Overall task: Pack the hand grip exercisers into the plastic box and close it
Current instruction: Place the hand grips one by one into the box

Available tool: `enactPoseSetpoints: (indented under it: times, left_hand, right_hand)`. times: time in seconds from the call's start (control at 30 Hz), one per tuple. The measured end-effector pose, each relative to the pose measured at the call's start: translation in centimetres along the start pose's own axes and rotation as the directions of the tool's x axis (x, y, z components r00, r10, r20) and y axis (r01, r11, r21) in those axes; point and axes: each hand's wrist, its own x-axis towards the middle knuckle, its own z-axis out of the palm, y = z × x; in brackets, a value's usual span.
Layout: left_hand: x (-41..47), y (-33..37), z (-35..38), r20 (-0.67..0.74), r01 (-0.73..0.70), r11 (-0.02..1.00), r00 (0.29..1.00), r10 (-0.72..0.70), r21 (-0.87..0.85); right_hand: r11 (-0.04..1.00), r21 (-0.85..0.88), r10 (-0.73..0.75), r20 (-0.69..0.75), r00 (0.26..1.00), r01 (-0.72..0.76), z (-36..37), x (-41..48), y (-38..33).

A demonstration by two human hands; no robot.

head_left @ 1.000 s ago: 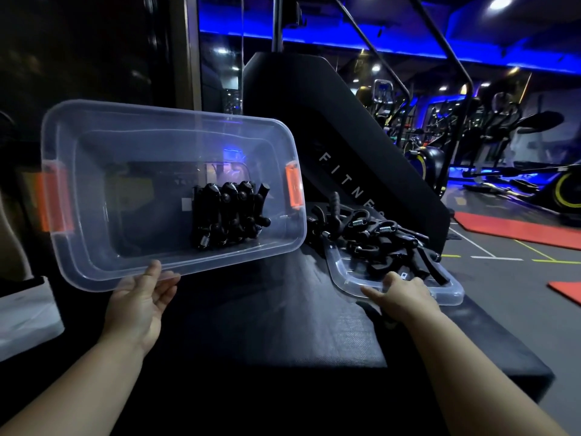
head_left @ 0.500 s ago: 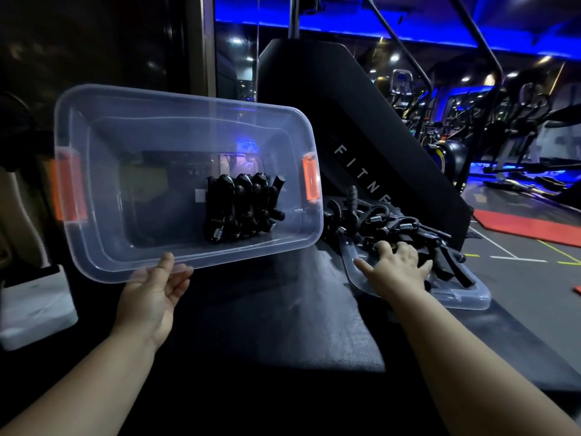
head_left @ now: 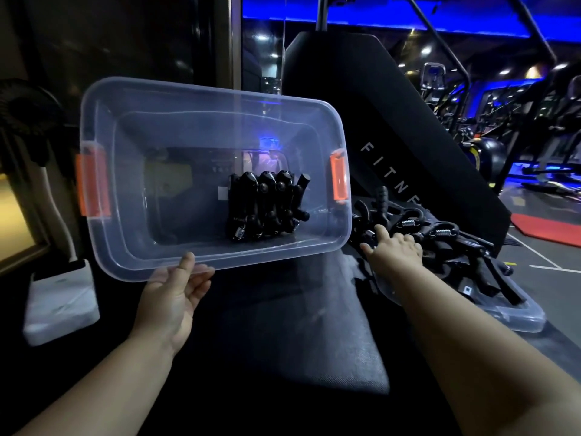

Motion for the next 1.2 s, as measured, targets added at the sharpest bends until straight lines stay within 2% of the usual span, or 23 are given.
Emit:
enactPoseSetpoints:
  times: [0.2,0.6,0.73,0.87,1.0,1.2]
  left_hand:
    - [0.1,-0.1,0.2,-0.015,-0.001,1.0,1.0,0.0,-0.017]
    - [0.0,0.0,0.1,-0.024,0.021,1.0,0.999,-0.022,-0.019]
    - [-0.1,0.1,0.1,-0.01,0.027,1.0,1.0,-0.027,-0.013]
    - [-0.1,0.1,0.0,-0.015,0.03,1.0,0.999,-0.03,-0.004]
    - [-0.1,0.1,0.1,-0.023,0.036,0.999,0.999,-0.036,-0.005]
    - [-0.3,0.3,0.1,-0.031,0.049,0.999,0.998,-0.049,0.003]
  right_hand:
    - [0.998,-0.004,0.061,0.07,0.996,-0.061,0.9,2.0,-1.1]
    - [0.986,0.094,0.142,-0.074,0.987,-0.135,0.4,1.5,-0.7]
    - [0.949,0.272,0.216,-0.184,0.959,-0.161,-0.5,0.7,0.2]
    - [0.863,0.492,0.248,-0.21,0.946,-0.116,-1.9,-0.3,1.3]
    - [0.845,0.534,0.21,-0.258,0.943,-0.042,-3.1,-1.5,1.8]
    - [0.808,0.589,0.16,-0.229,0.96,0.006,-4.9,-3.5,1.5]
